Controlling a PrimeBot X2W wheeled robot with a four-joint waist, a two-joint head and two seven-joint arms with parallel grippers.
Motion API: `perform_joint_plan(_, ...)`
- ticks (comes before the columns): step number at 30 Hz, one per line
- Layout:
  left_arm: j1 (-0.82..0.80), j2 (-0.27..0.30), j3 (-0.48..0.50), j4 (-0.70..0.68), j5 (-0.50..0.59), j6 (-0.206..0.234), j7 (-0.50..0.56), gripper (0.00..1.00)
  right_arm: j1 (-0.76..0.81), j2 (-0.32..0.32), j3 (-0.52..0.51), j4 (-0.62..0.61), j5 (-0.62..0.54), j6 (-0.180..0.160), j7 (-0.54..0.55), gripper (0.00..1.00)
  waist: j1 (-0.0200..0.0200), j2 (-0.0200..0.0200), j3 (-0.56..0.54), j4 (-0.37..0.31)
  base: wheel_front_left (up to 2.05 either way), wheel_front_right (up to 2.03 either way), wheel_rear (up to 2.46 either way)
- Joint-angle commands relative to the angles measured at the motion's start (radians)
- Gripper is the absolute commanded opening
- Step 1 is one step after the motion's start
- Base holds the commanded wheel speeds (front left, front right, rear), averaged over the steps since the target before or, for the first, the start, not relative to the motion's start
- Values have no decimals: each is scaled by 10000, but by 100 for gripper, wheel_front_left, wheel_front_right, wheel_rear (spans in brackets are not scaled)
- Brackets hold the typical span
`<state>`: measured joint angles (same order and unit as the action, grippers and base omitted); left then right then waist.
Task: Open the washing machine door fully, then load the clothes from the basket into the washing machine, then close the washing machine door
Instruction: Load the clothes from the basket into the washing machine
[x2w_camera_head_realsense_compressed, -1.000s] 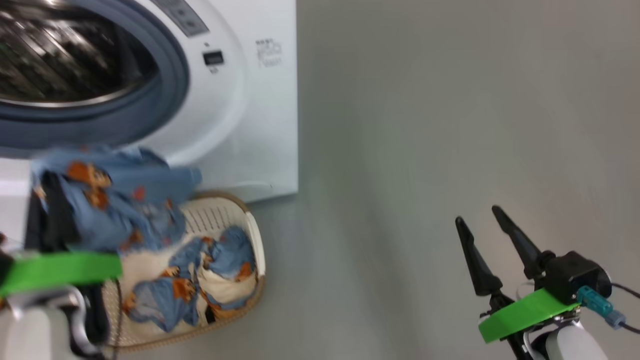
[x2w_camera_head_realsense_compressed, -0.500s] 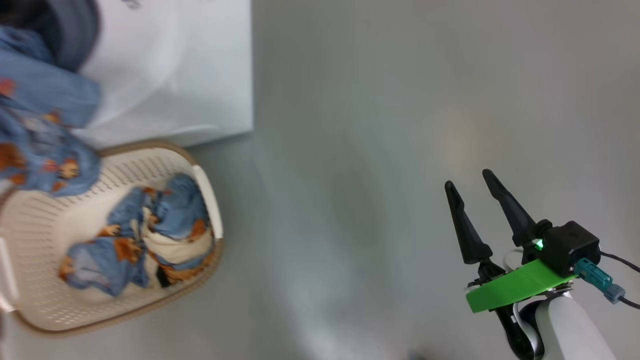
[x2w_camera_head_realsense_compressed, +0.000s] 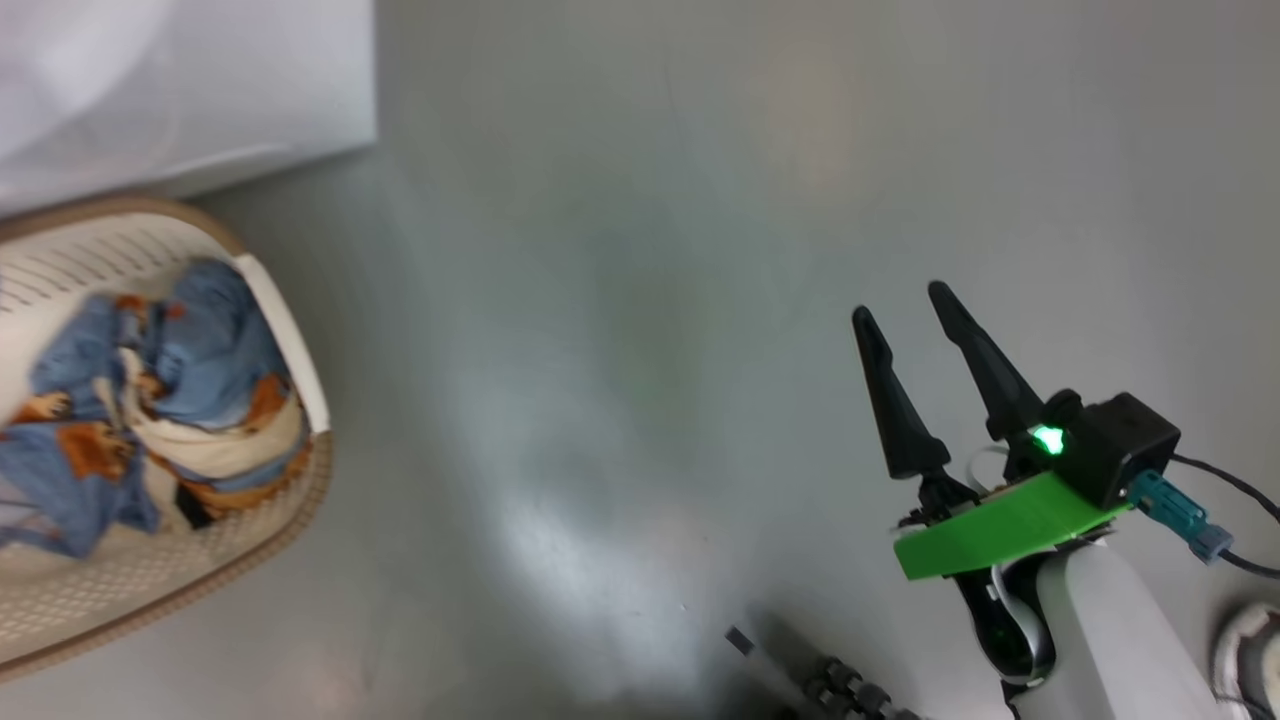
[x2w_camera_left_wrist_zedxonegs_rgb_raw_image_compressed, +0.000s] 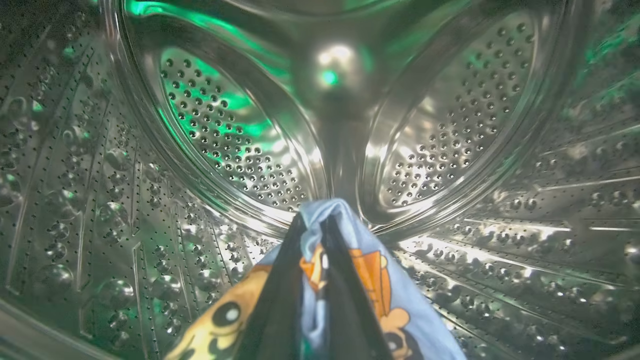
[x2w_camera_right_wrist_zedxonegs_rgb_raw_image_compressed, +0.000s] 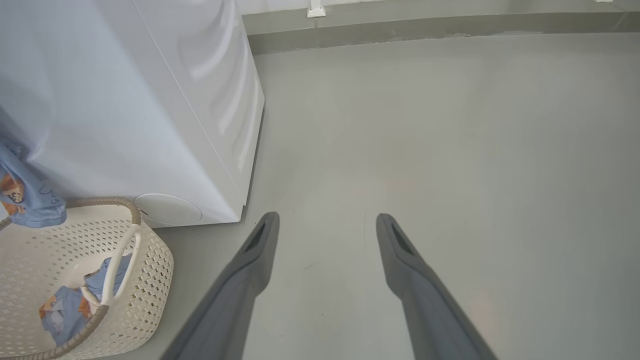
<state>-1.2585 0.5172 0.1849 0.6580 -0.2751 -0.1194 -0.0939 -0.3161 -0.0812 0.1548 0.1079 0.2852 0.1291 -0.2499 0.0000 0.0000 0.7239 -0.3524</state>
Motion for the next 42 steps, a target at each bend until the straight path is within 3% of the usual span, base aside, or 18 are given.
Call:
perform_joint_plan(1,-249,721,0,-108,141,-13,91,0,61,13,244,-193,109,16,-118,100,0,0,698,-488,0,0,0)
perform_joint_plan(8,-1893,1325,-531,609,544,-15,199,0,-231,161,517,-132,259,16,-118,100,0,0,1132,-743,0,0,0)
perform_joint_plan(17,-3573,1530,-746,1095,738,311,-584,0,-445,252,696,-89,391,16,-118,100,0,0,1286,-908,0,0,0)
perform_joint_plan(30,-4008,1558,-1619,2591,1087,148,-337,0,-425,296,690,-39,418,16,-118,100,0,0,1216,-965,0,0,0)
perform_joint_plan(31,-4021,1562,-1651,2699,1084,141,-348,23,-420,297,682,-29,413,16,-118,100,0,0,1204,-968,0,0,0)
perform_joint_plan(32,-4041,1569,-1688,2784,1093,136,-377,84,-418,299,676,-22,406,16,-118,100,0,0,1196,-967,0,0,0)
perform_joint_plan(33,-4062,1570,-1724,2866,1098,130,-410,100,-420,300,672,-15,403,16,-118,100,0,0,1188,-967,0,0,0)
perform_joint_plan(42,-3908,1449,-1996,3539,1037,65,-864,100,-543,306,596,69,311,16,-118,100,0,0,874,-776,0,0,0)
